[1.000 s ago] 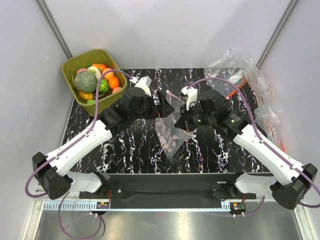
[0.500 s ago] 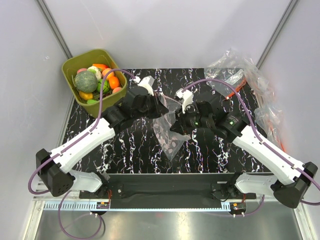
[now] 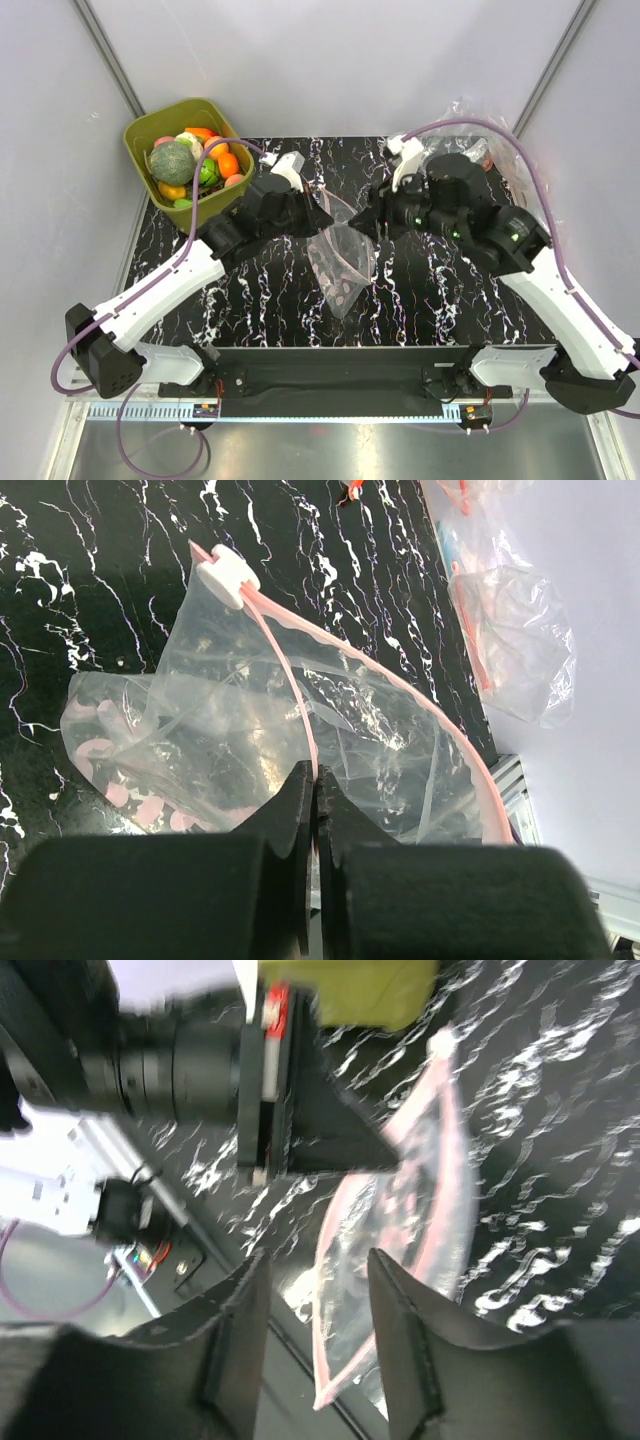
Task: Place the food in the zip-top bag and seal the zipper
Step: Open the zipper of the food storage bag at the center of the board.
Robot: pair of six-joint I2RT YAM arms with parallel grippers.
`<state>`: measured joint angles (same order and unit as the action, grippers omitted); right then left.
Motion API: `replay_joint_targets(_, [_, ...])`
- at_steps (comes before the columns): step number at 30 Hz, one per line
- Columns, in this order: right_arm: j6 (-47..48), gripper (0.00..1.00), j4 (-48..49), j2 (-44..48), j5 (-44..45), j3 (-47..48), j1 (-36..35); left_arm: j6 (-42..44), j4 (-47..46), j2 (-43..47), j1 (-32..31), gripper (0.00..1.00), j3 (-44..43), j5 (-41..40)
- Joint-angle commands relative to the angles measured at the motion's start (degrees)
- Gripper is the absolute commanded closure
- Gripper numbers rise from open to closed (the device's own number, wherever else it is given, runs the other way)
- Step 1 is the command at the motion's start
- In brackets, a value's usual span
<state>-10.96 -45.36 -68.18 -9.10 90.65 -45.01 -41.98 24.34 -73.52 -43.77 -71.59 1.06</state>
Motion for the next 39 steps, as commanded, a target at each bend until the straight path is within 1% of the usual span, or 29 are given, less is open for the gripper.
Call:
replay_joint_targets(1, [-0.64,0.48,-7.1,-3.18,7.69,6.71,-0.34,1.02,-2.28,2.15,0.17,1.0,0.23,-0.88])
replay_joint_targets(3, [-0.11,0.44,-10.17,-5.89,8.75,8.13,-0.42,1.02,-2.19,2.41,0.26,1.0,0.23,-0.8])
replay_joint_targets(7, [0.59,0.39,-11.41,-8.63,11.21,7.97,-0.43,1.28,-1.75,2.68,0.17,1.0,-0.12,-0.88])
replay_joint_targets(11, [0.94,0.38,-10.98,-10.13,13.05,6.3,-0.43,1.46,-1.4,2.94,0.26,1.0,-0.3,-0.8])
replay_joint_targets(15, [1.03,0.39,-10.01,-11.35,13.49,4.1,-0.51,1.63,-1.05,3.2,0.17,1.0,-0.65,-0.8])
replay_joint_targets(16, [0.86,0.43,-10.01,-11.53,16.02,3.92,-0.69,1.72,-0.87,3.2,0.26,1.0,-0.74,-0.88])
replay_joint_targets(18, [0.24,0.47,-10.18,-11.97,18.41,3.74,-0.78,1.72,-0.87,3.29,0.17,1.0,-0.65,-0.36])
replay_joint_targets(19, [0.06,0.49,-10.44,-11.97,21.03,3.74,-0.78,1.72,-1.31,3.29,0.26,1.0,-0.74,0.08])
replay_joint_targets(20, [-0.37,0.56,-10.71,-12.06,22.36,3.92,-0.78,1.72,-1.75,3.03,0.18,1.0,-0.57,0.6])
replay_joint_targets(21, [-0.81,0.6,-11.41,-12.41,23.85,4.61,-0.78,1.72,-2.27,2.94,0.17,1.0,-0.65,1.83])
replay_joint_targets(22, [-1.16,0.65,-12.63,-12.59,27.09,4.97,-0.78,1.46,-3.32,2.77,0.17,1.0,-0.74,2.71])
replay_joint_targets(23, [-1.95,0.76,-13.25,-12.76,29.03,5.41,-0.78,1.2,-3.59,1.89,0.17,1.0,-1.26,3.59])
replay_joint_targets(24, [-2.31,0.82,-13.96,-12.85,31.06,6.2,-0.78,0.93,-3.94,1.28,0.17,1.0,-1.62,5.6])
replay_joint_targets(25, [-2.83,0.86,-14.83,-12.85,35.95,6.64,-0.69,0.41,-5.17,0.75,0.0,1.0,-1.71,6.49])
replay_joint_targets(27, [-4.59,0.91,-17.47,-12.33,40.37,7.95,-0.69,-0.03,-5.96,-0.75,-0.79,1.0,-2.67,7.46])
replay_joint_targets(29, [-5.82,0.92,-20.63,-12.06,43.81,9.01,-0.78,-0.47,-7.46,-2.41,-1.49,1.0,-3.11,7.99])
replay_joint_targets(30, [-6.61,0.92,-22.21,-12.15,45.04,10.76,-0.78,-0.82,-8.42,-3.12,-2.02,1.0,-3.72,9.21])
replay_joint_targets(31, [-8.71,0.92,-25.97,-12.32,48.53,11.64,-0.78,-1.61,-9.3,-4.6,-2.2,1.0,-3.99,10.35])
replay_joint_targets(33, [-10.21,0.93,-28.89,-12.85,51.45,12.79,-0.78,-2.23,-11.14,-6.28,-2.99,1.0,-4.78,13.25])
replay_joint_targets(34, [-11.53,0.93,-30.9,-12.94,53.82,12.71,-0.78,-2.49,-11.24,-7.94,-3.42,1.0,-5.22,13.61])
replay_joint_targets(36, [-12.41,0.94,-31.8,-13.03,55.5,11.14,-0.78,-2.5,-11.59,-9.53,-4.3,1.0,-5.84,14.32])
replay_joint_targets(38, [-12.94,0.94,-30.4,-12.94,54.9,8.94,-0.78,-1.97,-11.68,-10.86,-4.4,0.93,-5.05,13.71])
replay_joint_targets(39, [-13.12,0.95,-29.88,-12.94,54.55,6.32,-0.69,-1.71,-11.77,-11.12,-4.31,0.89,-4.27,12.23])
